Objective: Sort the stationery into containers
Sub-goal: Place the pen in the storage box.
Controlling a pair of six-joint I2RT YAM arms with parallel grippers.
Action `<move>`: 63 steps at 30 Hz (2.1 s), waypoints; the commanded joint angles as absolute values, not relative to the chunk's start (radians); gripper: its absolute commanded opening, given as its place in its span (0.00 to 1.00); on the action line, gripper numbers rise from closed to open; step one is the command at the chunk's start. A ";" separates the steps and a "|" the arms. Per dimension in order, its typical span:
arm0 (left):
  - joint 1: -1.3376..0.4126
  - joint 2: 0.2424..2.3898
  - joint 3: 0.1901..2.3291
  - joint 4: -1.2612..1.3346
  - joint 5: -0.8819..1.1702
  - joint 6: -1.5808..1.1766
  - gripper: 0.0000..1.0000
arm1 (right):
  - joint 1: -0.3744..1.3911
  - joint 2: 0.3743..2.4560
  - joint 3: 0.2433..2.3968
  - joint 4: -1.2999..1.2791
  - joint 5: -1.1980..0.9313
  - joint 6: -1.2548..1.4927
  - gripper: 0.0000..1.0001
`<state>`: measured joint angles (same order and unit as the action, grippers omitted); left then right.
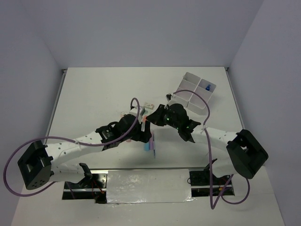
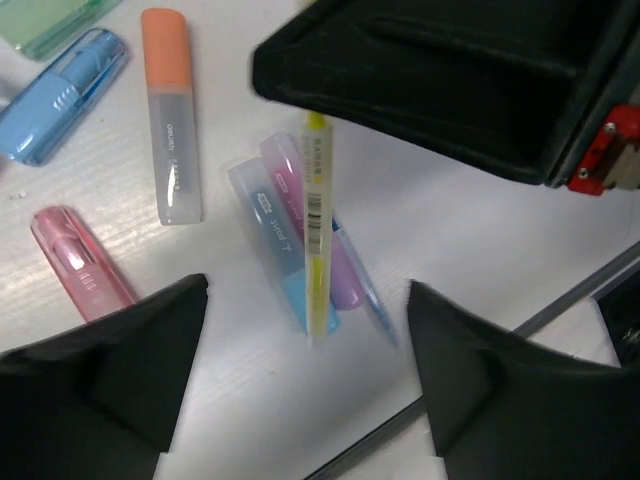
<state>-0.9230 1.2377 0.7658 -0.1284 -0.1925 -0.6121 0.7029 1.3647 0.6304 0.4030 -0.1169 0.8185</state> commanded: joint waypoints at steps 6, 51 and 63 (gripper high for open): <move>-0.927 1.186 0.784 -0.213 -0.357 -0.681 0.99 | 0.598 1.267 0.797 0.264 0.200 0.504 0.00; -0.963 1.109 0.745 -0.233 -0.222 -0.662 0.99 | 0.170 1.755 1.065 0.855 0.302 -0.003 0.71; -1.205 1.274 0.886 -0.440 -0.543 -1.029 0.99 | 0.376 1.270 1.037 0.104 0.336 0.320 0.72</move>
<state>-1.1271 1.2160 0.8242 -0.3561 -0.4252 -0.8703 0.3092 1.3514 1.0473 0.4011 0.3004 0.2260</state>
